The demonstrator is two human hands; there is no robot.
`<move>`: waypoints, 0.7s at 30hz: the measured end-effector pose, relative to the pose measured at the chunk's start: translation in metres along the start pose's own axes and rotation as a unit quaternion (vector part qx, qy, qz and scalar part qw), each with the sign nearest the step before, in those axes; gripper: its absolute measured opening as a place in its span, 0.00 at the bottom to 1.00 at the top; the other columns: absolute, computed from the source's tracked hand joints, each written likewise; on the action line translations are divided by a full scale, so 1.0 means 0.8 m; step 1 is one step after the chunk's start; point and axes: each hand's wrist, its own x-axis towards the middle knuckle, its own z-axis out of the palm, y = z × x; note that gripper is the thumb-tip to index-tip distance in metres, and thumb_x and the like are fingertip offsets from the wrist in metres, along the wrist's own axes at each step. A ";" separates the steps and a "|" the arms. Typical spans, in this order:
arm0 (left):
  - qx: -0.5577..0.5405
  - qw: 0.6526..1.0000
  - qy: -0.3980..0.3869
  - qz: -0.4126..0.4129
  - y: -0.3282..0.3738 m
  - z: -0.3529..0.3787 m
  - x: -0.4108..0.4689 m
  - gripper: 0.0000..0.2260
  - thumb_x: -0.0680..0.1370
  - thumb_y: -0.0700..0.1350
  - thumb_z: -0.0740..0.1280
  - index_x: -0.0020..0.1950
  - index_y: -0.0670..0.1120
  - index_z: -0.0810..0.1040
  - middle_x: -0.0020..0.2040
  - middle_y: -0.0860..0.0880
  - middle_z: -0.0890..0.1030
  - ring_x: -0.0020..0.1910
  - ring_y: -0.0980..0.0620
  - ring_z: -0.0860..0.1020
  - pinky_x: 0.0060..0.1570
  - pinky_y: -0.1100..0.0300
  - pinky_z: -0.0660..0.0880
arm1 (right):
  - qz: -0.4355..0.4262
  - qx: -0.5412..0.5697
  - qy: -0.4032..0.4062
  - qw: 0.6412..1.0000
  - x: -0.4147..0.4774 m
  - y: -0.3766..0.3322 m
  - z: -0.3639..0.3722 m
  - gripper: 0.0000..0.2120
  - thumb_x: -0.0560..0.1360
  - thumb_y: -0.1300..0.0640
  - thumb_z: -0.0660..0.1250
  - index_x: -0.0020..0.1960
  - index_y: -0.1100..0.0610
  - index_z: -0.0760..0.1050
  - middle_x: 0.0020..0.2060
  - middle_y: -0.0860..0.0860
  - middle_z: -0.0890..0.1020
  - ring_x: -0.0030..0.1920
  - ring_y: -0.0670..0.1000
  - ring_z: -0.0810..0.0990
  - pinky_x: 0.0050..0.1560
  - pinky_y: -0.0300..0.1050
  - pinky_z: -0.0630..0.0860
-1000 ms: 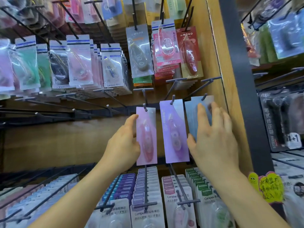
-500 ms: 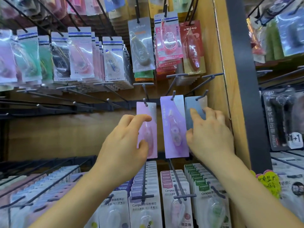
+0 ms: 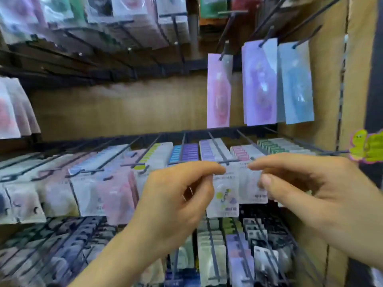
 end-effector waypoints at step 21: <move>-0.136 0.836 -0.394 -0.356 -0.141 -0.114 -0.588 0.12 0.71 0.40 0.63 0.45 0.48 0.86 0.43 0.58 0.84 0.43 0.69 0.76 0.41 0.79 0.69 | 0.501 -0.015 -0.319 0.804 -0.416 -0.058 0.384 0.13 0.76 0.63 0.69 0.58 0.53 0.81 0.45 0.54 0.86 0.47 0.53 0.83 0.50 0.45 0.76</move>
